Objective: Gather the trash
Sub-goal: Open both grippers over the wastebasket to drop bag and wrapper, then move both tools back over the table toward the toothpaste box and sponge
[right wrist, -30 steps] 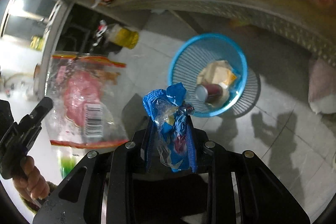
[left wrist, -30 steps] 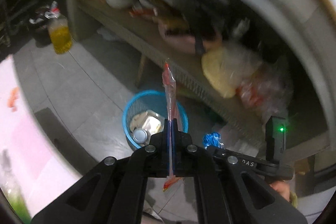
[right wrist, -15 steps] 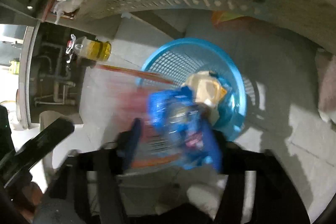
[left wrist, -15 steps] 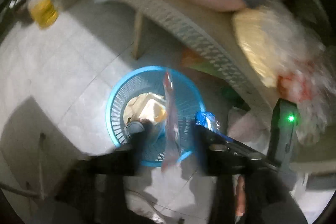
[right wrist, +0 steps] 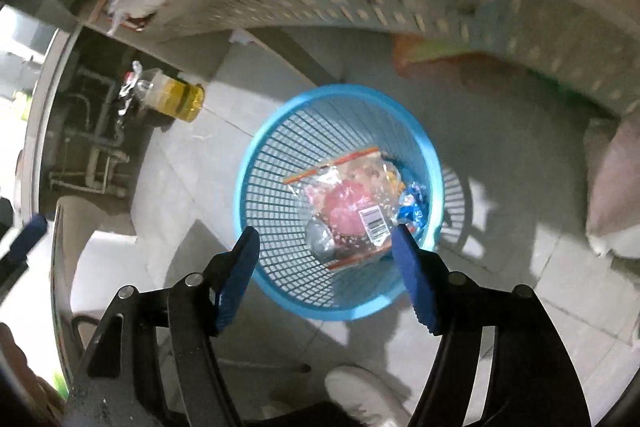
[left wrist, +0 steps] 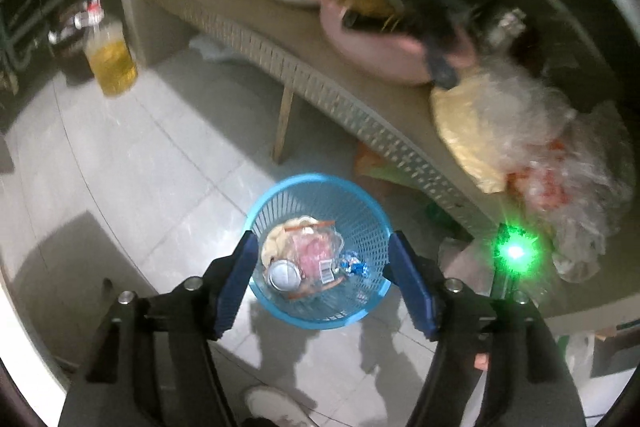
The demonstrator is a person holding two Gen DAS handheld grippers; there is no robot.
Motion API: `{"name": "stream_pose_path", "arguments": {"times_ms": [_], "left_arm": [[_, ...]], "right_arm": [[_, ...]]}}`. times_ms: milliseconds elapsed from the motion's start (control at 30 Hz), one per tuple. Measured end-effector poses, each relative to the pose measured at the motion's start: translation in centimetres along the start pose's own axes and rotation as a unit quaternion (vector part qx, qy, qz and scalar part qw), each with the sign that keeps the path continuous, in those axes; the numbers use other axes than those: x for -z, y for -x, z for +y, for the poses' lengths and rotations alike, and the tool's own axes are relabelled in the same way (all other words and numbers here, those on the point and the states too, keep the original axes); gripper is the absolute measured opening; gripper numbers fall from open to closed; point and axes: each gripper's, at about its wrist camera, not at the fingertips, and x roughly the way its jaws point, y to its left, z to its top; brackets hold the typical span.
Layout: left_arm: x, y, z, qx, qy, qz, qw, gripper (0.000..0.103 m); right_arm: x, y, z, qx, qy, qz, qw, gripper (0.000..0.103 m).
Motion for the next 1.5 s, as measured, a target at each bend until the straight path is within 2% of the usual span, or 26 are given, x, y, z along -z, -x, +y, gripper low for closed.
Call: {"name": "stream_pose_path", "arguments": {"times_ms": [133,200,267,367,500,633,800,1033,1167,1267,1400,1500], "left_arm": [[1.9,5.1,-0.3,0.011,-0.010,-0.049,0.9987,0.080],[3.2,7.7,-0.2,0.018,-0.010,-0.072,0.9972,0.091],[4.6,10.4,0.0,0.028,-0.003,-0.093,0.9953,0.096],[6.9,14.4,0.7,0.036,0.003,-0.125,0.9915,0.097],[10.4,19.9,2.0,0.027,0.023,-0.169,0.9849,0.097],[13.8,23.8,3.0,0.015,0.037,-0.204,0.9781,0.097],[17.2,26.1,3.7,0.000,0.068,-0.223,0.9725,0.097],[21.1,28.7,3.9,0.009,0.080,-0.262,0.9616,0.097],[23.4,30.4,3.9,-0.007,0.066,-0.273,0.9598,0.097],[25.4,31.8,4.6,-0.024,0.071,-0.280,0.9571,0.097],[29.1,33.4,6.4,-0.067,0.103,-0.283,0.9511,0.097],[32.6,34.8,8.1,-0.098,0.137,-0.280,0.9453,0.097]], "right_arm": [[0.9,3.6,2.2,-0.001,0.042,-0.035,0.999,0.068],[1.8,5.8,3.6,-0.002,0.070,-0.053,0.996,0.071],[2.8,7.9,5.0,-0.005,0.097,-0.069,0.993,0.074],[4.8,11.3,7.2,-0.007,0.141,-0.089,0.986,0.082],[7.8,15.4,9.7,-0.002,0.193,-0.105,0.976,0.090],[9.8,17.8,11.1,0.005,0.222,-0.126,0.967,0.094],[11.7,19.2,13.1,0.015,0.246,-0.152,0.957,0.095],[14.4,21.5,16.6,0.005,0.307,-0.182,0.934,0.095],[15.8,22.2,18.3,-0.020,0.330,-0.179,0.927,0.095],[17.0,21.9,19.7,-0.045,0.350,-0.161,0.922,0.095],[18.8,20.9,21.7,-0.073,0.389,-0.134,0.909,0.095],[19.5,20.1,22.7,-0.090,0.404,-0.114,0.903,0.095]]}}
